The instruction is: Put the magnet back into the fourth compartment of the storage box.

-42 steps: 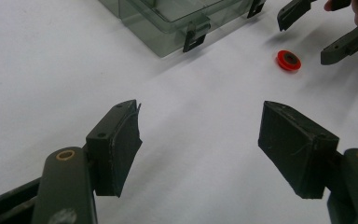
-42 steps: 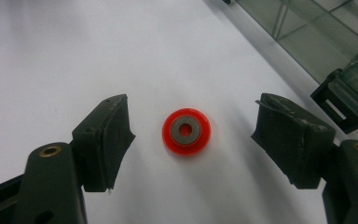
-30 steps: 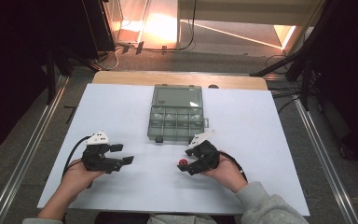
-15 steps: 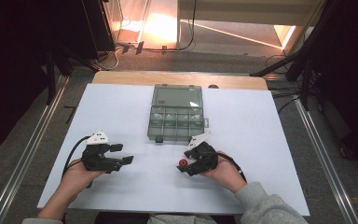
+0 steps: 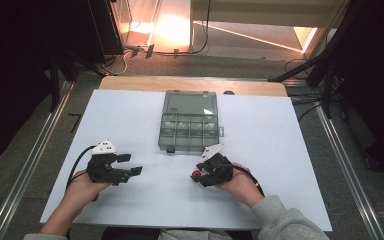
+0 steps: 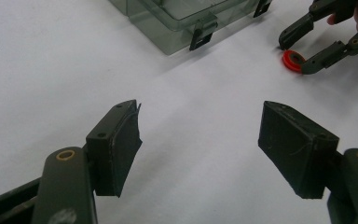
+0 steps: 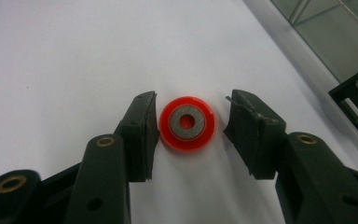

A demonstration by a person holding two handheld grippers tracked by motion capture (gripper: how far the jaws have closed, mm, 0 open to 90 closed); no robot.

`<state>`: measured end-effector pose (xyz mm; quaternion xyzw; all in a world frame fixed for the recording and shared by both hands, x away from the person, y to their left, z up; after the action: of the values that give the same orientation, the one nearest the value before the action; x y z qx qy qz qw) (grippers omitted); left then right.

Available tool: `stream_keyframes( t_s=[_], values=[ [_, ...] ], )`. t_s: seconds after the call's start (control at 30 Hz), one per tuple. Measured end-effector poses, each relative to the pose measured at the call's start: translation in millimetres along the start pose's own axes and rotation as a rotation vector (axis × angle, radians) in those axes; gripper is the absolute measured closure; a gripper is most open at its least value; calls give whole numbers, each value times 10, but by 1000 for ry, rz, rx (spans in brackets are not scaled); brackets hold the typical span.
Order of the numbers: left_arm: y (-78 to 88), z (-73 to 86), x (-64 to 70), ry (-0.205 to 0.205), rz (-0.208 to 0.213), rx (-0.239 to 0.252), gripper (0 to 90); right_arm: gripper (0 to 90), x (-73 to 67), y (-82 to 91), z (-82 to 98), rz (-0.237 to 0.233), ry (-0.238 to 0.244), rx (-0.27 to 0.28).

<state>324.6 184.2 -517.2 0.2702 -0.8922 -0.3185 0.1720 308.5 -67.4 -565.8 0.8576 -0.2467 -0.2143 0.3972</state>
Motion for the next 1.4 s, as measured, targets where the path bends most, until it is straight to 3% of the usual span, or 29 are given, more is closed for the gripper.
stream_keyframes(
  t_s=[0.37,0.67,1.4],
  values=[
    [5,4,-6,0,2,-4,285,621,25,1,2,26,25,3],
    [3,6,-10,4,3,-2,286,628,44,5,-1,9,25,5],
    [0,13,-15,4,5,-5,286,631,76,34,-9,-24,-27,-5]
  ],
)
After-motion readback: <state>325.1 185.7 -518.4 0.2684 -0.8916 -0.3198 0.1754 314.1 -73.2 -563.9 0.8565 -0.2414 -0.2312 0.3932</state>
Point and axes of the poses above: each handheld gripper's, and its own axes: y roughly backward along the jaws, z roughly out of its underside, x roughly to its right, the point moved 8 cm from there along -y, roughly forward along the jaws, and after that the axes turned 6 degrees about -y, right-handed, at the moved point
